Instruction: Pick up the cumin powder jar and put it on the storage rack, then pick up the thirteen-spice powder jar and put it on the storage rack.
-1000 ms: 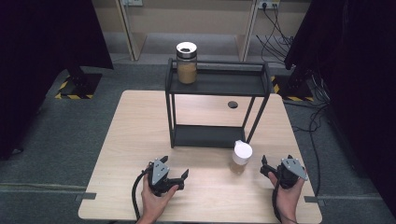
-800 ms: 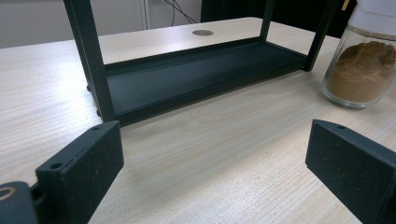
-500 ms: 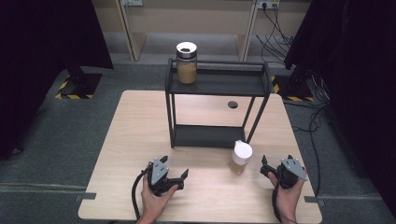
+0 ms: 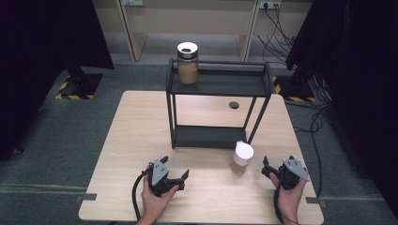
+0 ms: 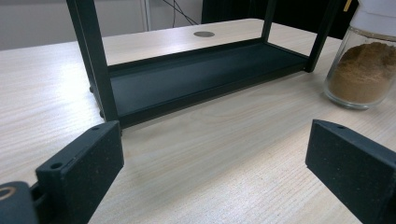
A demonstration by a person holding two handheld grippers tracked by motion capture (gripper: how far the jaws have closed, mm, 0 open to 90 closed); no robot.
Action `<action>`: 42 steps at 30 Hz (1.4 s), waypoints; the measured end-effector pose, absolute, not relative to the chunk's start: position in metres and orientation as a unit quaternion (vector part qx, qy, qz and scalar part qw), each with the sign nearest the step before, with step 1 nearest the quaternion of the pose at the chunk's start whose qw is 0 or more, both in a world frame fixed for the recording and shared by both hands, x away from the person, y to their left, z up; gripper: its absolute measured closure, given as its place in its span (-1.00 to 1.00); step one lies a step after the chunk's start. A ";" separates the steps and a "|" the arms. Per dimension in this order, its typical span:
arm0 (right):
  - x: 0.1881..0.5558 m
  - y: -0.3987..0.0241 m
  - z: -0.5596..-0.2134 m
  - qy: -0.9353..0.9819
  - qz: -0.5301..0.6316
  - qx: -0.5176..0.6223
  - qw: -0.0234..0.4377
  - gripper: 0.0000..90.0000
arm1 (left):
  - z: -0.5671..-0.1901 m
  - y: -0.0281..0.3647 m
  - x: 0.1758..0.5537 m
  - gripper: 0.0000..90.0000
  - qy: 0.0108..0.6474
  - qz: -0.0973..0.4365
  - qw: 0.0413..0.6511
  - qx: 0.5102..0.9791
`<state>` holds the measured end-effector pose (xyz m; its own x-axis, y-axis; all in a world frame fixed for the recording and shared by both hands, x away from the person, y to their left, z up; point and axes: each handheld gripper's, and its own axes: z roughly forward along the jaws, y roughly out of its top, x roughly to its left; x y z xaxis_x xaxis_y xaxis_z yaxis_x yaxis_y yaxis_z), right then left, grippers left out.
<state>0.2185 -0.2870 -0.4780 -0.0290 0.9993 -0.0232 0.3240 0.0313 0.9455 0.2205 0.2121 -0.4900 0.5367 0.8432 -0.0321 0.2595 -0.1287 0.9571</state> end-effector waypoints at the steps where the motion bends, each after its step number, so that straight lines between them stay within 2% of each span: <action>1: 0.218 -0.287 -0.478 0.588 0.410 0.562 0.412 -0.93 | -0.490 0.212 0.220 -0.92 0.394 0.275 0.529 0.699; 42: 0.219 -0.288 -0.478 0.589 0.411 0.563 0.409 -0.93 | -0.490 0.213 0.219 -0.92 0.392 0.280 0.528 0.699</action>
